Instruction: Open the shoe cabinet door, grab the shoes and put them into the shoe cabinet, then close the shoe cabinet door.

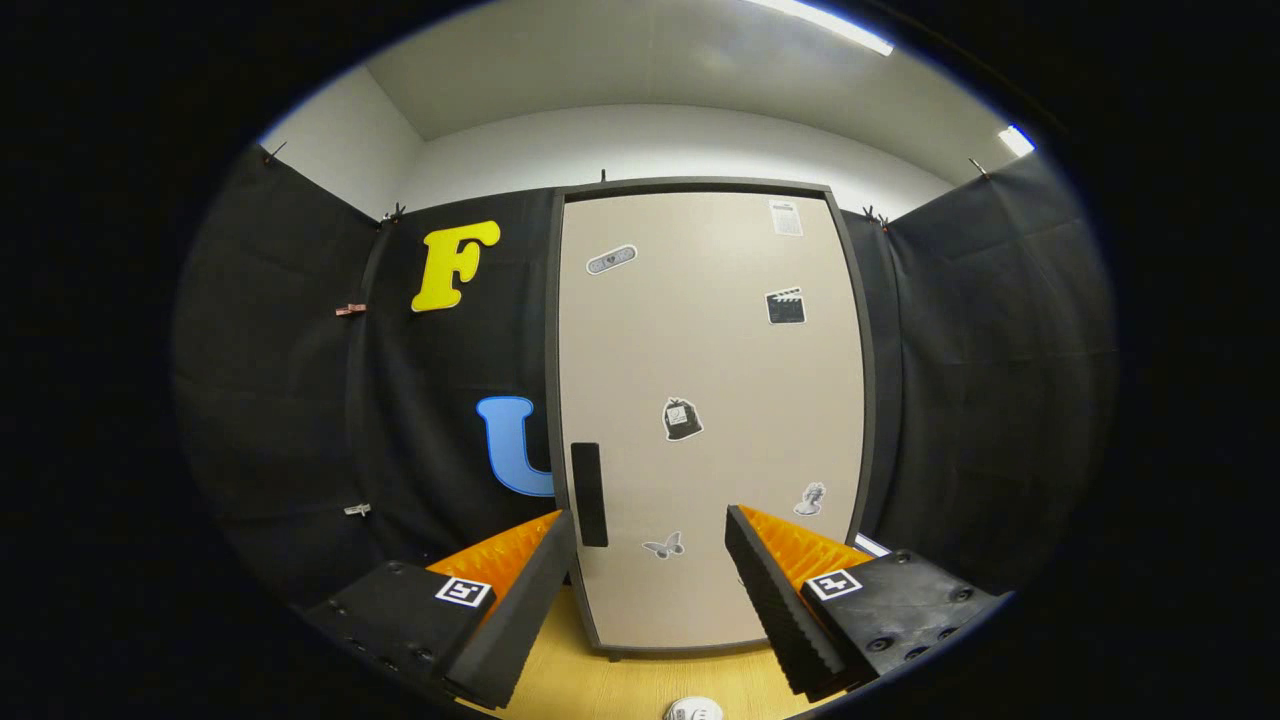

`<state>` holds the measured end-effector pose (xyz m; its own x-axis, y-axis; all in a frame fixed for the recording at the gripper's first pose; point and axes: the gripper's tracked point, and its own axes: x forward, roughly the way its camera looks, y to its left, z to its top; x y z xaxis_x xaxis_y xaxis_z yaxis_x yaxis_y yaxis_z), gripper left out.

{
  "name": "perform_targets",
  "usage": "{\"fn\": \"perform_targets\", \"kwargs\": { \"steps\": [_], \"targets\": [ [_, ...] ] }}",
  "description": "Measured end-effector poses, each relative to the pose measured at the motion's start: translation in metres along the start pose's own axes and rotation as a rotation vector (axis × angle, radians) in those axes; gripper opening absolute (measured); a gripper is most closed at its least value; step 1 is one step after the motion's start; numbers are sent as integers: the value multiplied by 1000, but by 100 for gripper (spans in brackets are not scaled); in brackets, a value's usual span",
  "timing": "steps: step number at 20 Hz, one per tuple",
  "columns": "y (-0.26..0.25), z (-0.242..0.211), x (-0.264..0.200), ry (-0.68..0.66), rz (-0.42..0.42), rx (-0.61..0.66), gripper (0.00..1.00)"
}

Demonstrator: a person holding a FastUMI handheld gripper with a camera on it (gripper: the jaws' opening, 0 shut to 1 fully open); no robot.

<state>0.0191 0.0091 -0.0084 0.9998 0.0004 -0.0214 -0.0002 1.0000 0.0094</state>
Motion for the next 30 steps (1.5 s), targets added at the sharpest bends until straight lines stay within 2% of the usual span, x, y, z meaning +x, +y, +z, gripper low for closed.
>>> {"fn": "perform_targets", "kwargs": {
  "steps": [5, 18, 19, 21, 25, 27, 30],
  "targets": [
    [20, -10, 32, 12, 25, 8, 98],
    [55, -60, 157, 63, 61, 50, 96],
    [55, -64, 165, 67, 58, 51, 94],
    [53, -68, 174, 70, 51, 52, 84],
    [53, -72, 184, 71, 44, 49, 86],
    [52, -71, 186, 63, 32, 44, 62],
    [56, -71, 183, 61, 34, 22, 58]
  ]
}}
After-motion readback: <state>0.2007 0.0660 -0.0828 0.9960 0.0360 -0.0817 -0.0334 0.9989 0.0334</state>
